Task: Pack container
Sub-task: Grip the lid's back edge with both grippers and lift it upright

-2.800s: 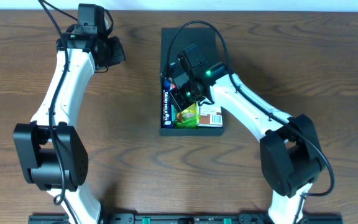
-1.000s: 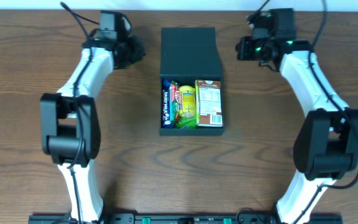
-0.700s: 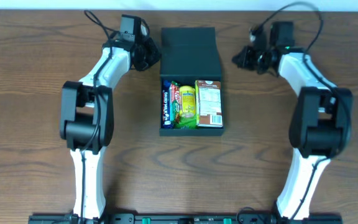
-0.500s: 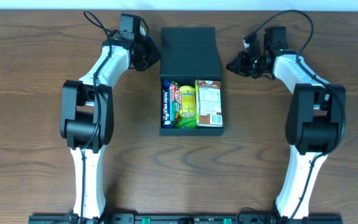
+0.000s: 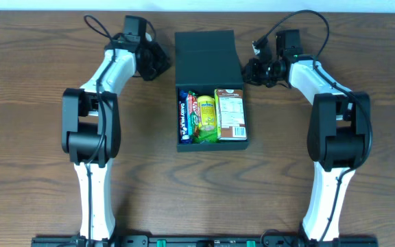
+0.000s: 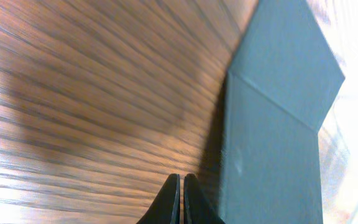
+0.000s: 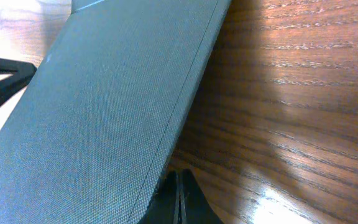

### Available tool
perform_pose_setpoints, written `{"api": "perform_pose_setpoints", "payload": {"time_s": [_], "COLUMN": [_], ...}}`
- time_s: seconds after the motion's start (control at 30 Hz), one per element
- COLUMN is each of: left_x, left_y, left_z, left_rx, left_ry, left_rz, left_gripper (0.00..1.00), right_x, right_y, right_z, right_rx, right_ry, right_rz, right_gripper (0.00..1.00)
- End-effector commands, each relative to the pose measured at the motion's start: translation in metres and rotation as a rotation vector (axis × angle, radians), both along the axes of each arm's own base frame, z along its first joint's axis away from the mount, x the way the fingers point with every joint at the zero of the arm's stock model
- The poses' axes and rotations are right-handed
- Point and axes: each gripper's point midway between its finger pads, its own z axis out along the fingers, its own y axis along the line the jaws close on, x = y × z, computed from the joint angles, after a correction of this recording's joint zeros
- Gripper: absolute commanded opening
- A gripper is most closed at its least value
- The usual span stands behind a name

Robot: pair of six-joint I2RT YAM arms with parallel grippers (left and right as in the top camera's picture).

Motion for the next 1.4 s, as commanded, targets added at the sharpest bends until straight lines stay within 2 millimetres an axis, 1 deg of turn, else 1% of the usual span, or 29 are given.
{"api": "perform_pose_setpoints", "payload": {"time_s": [0.0, 0.07, 0.13, 0.27, 0.37, 0.47, 0.63, 0.73, 0.8, 0.87, 0.97, 1.1, 1.3, 1.33, 1.37], "left_x": [0.011, 0.015, 0.014, 0.01, 0.003, -0.001, -0.004, -0.006, -0.005, -0.001, 0.008, 0.018, 0.028, 0.03, 0.033], "left_y": [0.01, 0.012, 0.011, 0.001, -0.004, -0.006, -0.011, -0.019, -0.027, -0.03, -0.033, -0.042, -0.054, -0.056, -0.061], "left_z": [0.01, 0.014, 0.014, 0.013, 0.005, -0.003, -0.006, -0.011, -0.015, -0.015, -0.009, 0.005, 0.026, 0.03, 0.04], "left_rx": [-0.009, -0.009, -0.009, -0.008, 0.003, -0.01, -0.04, -0.08, -0.126, -0.135, -0.153, -0.205, -0.277, -0.293, -0.32], "left_ry": [-0.027, -0.042, -0.04, -0.031, 0.002, 0.042, 0.057, 0.077, 0.078, 0.055, 0.007, -0.067, -0.172, -0.195, -0.24], "left_rz": [0.017, 0.019, 0.017, 0.0, -0.006, 0.01, -0.004, -0.016, -0.032, -0.04, -0.051, -0.087, -0.162, -0.179, -0.212], "left_gripper": [0.05, 0.05, 0.05, 0.05, 0.05, 0.05, 0.05, 0.05, 0.05, 0.05, 0.05, 0.05, 0.05, 0.05, 0.05], "right_x": [0.002, 0.002, 0.002, 0.002, 0.002, 0.002, 0.003, 0.003, 0.003, 0.001, -0.002, -0.001, 0.006, 0.006, 0.005], "right_y": [0.007, 0.007, 0.007, 0.007, 0.007, 0.007, 0.007, 0.009, 0.009, 0.012, 0.018, 0.019, 0.004, 0.001, -0.002], "right_z": [0.004, 0.004, 0.004, 0.004, 0.004, 0.004, 0.005, 0.006, 0.006, 0.009, 0.016, 0.034, 0.064, 0.069, 0.078], "right_rx": [0.021, 0.021, 0.021, 0.021, 0.021, 0.021, 0.022, 0.031, 0.03, 0.05, 0.098, 0.203, 0.358, 0.383, 0.427], "right_ry": [0.002, 0.002, 0.003, 0.002, 0.001, -0.003, -0.008, -0.011, -0.011, -0.028, -0.045, -0.101, -0.189, -0.202, -0.224], "right_rz": [0.008, 0.008, 0.008, 0.009, 0.009, 0.009, 0.009, 0.017, 0.017, 0.05, 0.092, 0.146, 0.183, 0.192, 0.21], "right_gripper": [0.01, 0.01, 0.01, 0.01, 0.01, 0.01, 0.01, 0.01, 0.01, 0.01, 0.01, 0.01, 0.01, 0.01, 0.01]}}
